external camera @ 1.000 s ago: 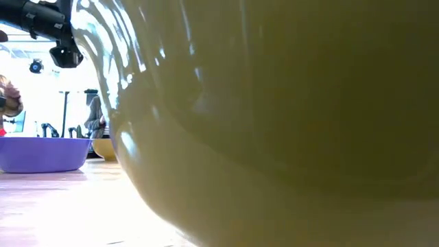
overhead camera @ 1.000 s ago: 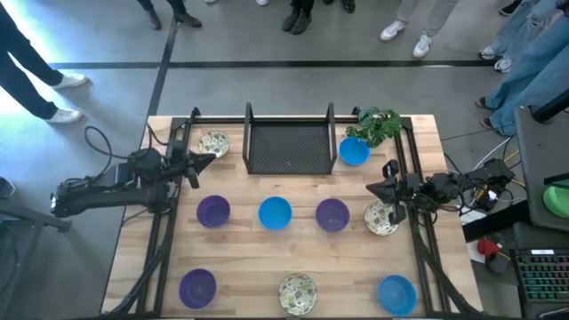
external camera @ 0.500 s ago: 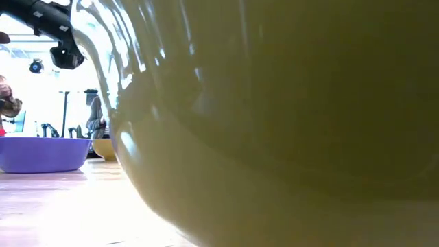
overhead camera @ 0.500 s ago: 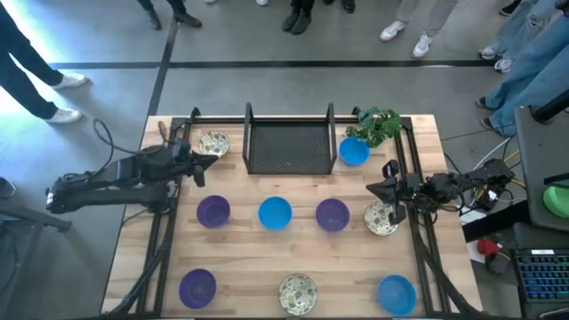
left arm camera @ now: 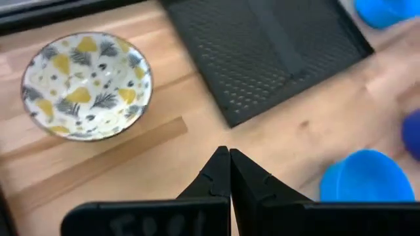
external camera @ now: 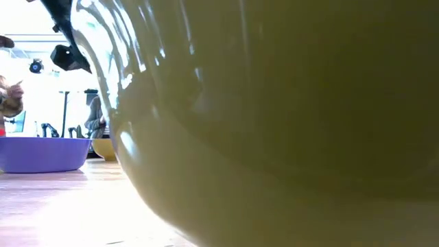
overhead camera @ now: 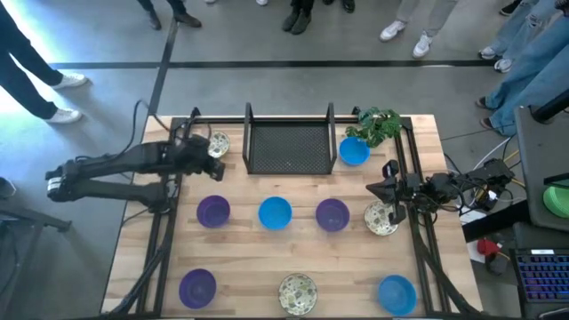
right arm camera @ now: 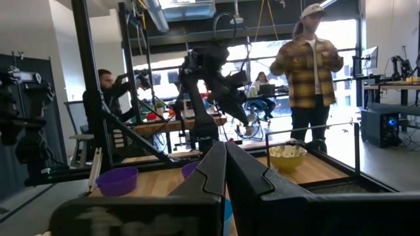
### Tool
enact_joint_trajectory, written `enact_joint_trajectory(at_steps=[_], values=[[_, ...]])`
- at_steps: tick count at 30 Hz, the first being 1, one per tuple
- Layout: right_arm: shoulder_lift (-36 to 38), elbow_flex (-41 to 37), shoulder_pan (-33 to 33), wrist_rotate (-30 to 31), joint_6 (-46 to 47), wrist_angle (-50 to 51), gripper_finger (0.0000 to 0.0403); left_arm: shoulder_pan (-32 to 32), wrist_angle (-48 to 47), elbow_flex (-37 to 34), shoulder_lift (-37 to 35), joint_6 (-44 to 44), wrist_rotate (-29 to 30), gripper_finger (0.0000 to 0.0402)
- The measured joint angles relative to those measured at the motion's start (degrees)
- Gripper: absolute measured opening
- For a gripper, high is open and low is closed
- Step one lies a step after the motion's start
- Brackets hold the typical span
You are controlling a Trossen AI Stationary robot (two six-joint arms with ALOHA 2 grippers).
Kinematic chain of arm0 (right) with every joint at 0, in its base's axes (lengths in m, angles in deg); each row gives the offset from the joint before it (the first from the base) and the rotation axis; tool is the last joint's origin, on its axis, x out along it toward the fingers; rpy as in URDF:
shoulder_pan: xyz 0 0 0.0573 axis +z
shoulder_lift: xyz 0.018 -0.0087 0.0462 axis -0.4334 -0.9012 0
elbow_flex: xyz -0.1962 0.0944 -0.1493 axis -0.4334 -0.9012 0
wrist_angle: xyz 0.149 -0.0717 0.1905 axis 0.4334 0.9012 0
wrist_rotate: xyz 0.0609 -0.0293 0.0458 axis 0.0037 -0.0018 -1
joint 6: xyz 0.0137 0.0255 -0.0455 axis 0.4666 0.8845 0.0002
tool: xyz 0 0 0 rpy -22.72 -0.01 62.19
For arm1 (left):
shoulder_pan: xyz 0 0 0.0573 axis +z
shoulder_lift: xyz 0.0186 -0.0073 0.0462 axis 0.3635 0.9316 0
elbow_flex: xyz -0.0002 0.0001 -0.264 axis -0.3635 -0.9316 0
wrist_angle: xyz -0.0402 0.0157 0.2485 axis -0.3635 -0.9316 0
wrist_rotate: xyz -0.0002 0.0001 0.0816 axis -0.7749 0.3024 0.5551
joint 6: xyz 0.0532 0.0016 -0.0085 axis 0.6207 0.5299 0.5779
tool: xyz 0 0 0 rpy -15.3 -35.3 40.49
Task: Pick & Place Mini bowls
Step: Put the top white bowl on the shelf
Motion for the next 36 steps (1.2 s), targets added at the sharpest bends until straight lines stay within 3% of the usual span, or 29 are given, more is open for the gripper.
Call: enact_joint_trajectory(at_steps=[15,22,36], values=[[0.00,-0.02,0.03,-0.07,1.38,-0.05,0.0008,10.89,-0.73,3.09,8.53,-1.30,-0.73,0.0000],[0.00,-0.02,0.03,-0.07,2.74,-0.04,0.0008,15.29,-0.73,3.27,10.76,-0.15,-3.83,0.0000],[0.00,-0.02,0.03,-0.04,2.32,0.04,0.0008,17.45,-0.71,3.27,12.17,4.89,-9.03,0.0000]])
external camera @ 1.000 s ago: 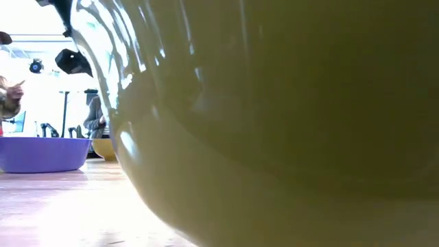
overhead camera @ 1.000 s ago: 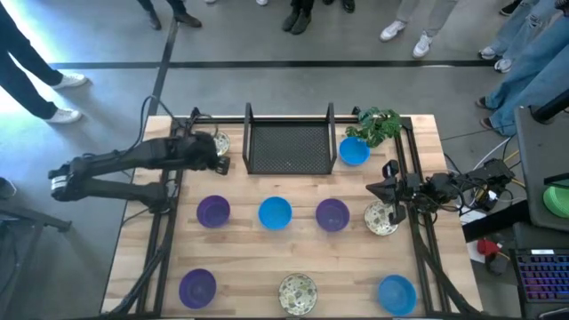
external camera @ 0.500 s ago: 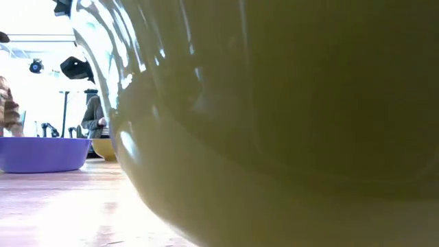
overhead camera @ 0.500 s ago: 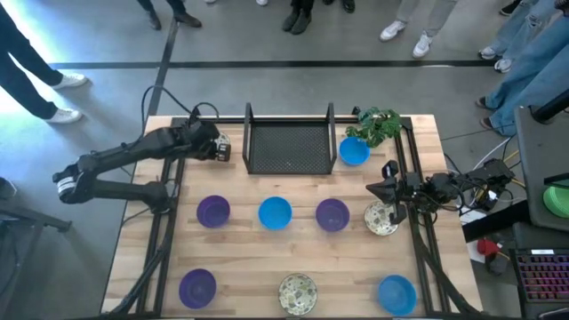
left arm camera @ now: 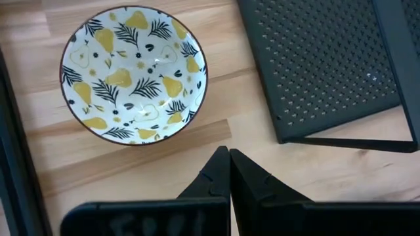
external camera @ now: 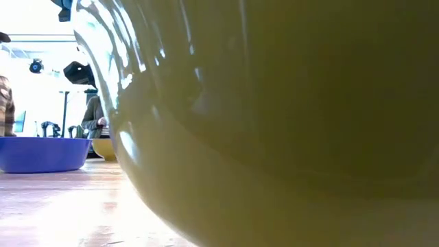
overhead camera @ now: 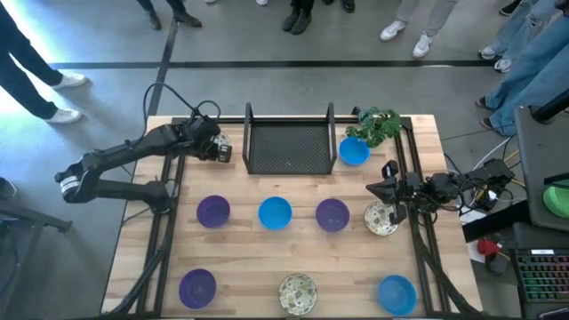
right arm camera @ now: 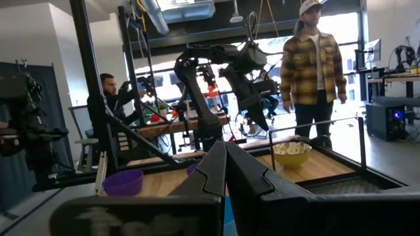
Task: Pick & Place Mini bowls
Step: Put the top white bowl on the shelf
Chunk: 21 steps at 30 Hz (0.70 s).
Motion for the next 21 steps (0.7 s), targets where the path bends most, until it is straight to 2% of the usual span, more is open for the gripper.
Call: enact_joint_trajectory(at_steps=[13,21], values=[[0.00,0.00,0.00,0.08,0.05,0.03,0.0008,0.14,-0.11,0.07,0.52,0.07,-0.68,0.0006],[0.00,0.00,-0.07,0.10,0.06,0.04,0.0008,0.20,-0.10,0.07,1.71,2.62,-0.05,0.0085]])
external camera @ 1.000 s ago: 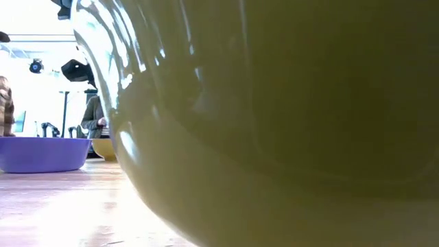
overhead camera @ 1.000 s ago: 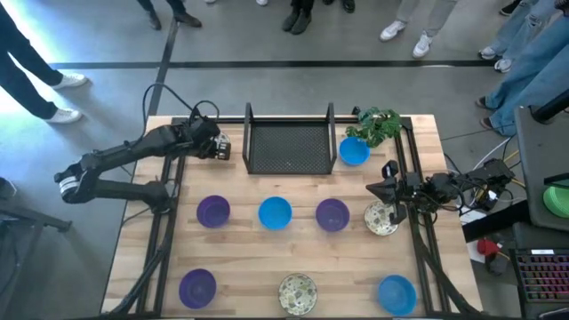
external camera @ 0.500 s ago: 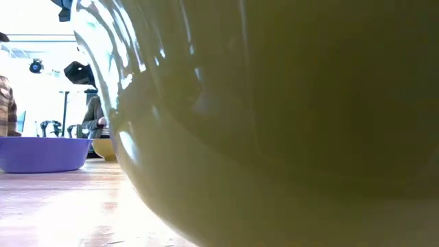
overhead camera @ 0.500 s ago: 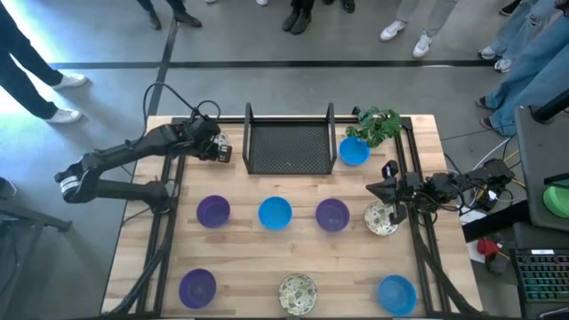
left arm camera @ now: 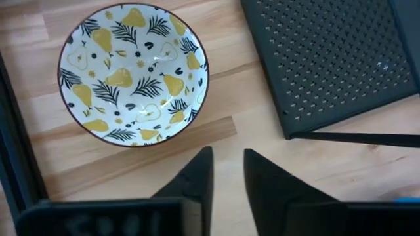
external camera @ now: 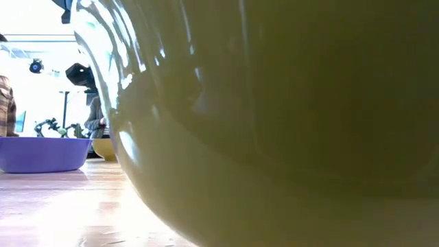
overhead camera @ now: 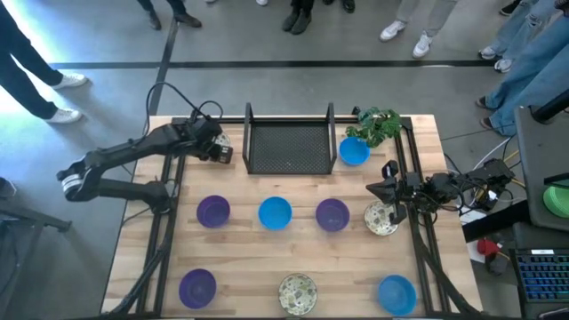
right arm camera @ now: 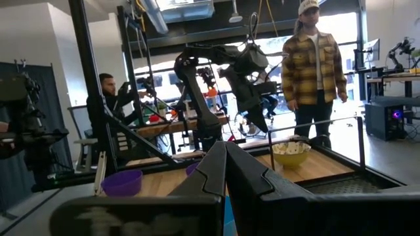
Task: Pick & Place Mini bowls
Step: Put the top white bowl on the shelf
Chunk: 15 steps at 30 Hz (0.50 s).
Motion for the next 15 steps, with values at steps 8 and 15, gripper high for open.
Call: enact_joint_trajectory(at_steps=[8,15], values=[[0.00,0.00,0.02,0.00,-0.02,0.02,0.0008,0.09,0.15,0.00,3.12,4.56,0.52,0.0150],[-0.02,0.00,0.02,0.00,-0.02,0.02,0.0008,1.71,0.17,0.00,7.48,5.03,2.48,0.0161]])
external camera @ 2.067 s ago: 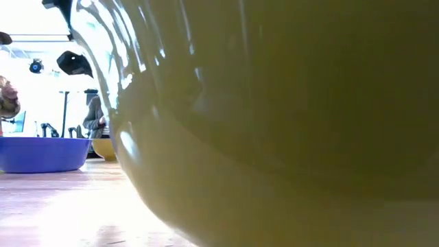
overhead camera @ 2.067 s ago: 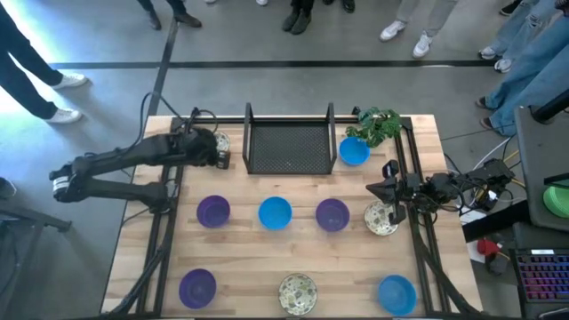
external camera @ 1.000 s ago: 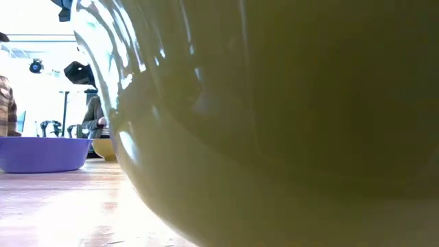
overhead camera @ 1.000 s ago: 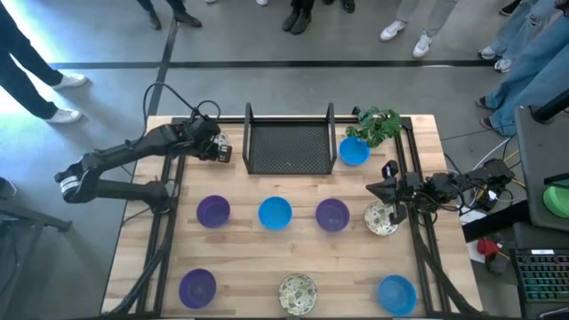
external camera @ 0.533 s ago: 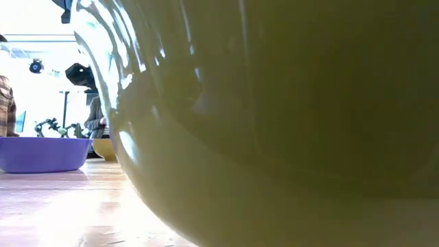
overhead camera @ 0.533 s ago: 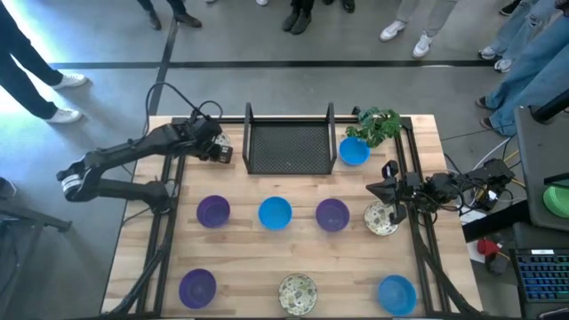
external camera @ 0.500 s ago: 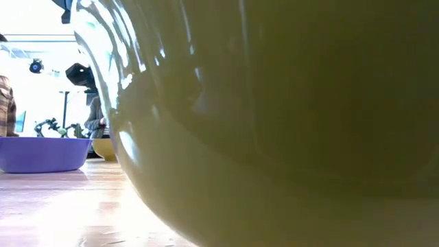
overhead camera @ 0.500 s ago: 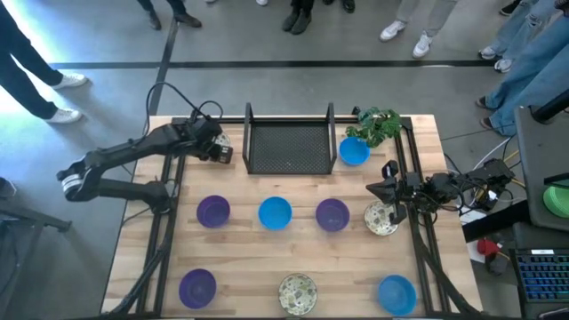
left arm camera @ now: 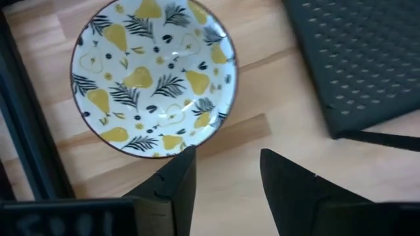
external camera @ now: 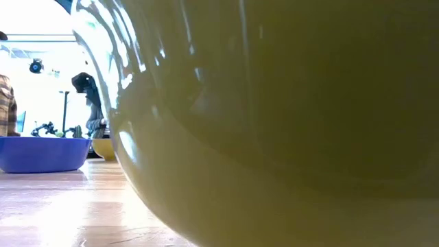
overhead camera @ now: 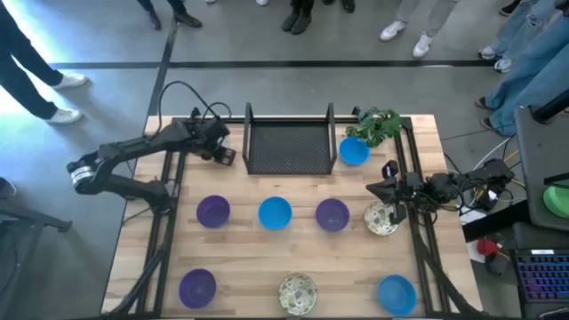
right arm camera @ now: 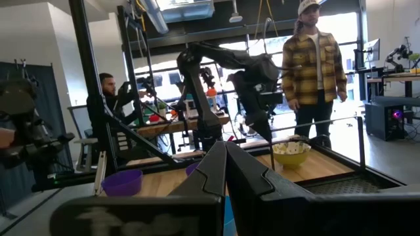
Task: Pick & Place Mini bowls
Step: Put the top white bowl on the shelf
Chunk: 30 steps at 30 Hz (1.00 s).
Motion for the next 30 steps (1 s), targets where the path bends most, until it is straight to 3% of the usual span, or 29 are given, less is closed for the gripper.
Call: enact_joint_trajectory(at_steps=[12,30], values=[[0.00,0.00,0.00,0.00,0.22,-0.02,0.0008,0.67,1.84,0.02,7.16,12.66,0.12,0.0161],[0.02,0.00,0.00,0.09,0.63,-0.07,0.0008,0.91,4.10,0.02,12.25,18.74,1.18,0.0161]])
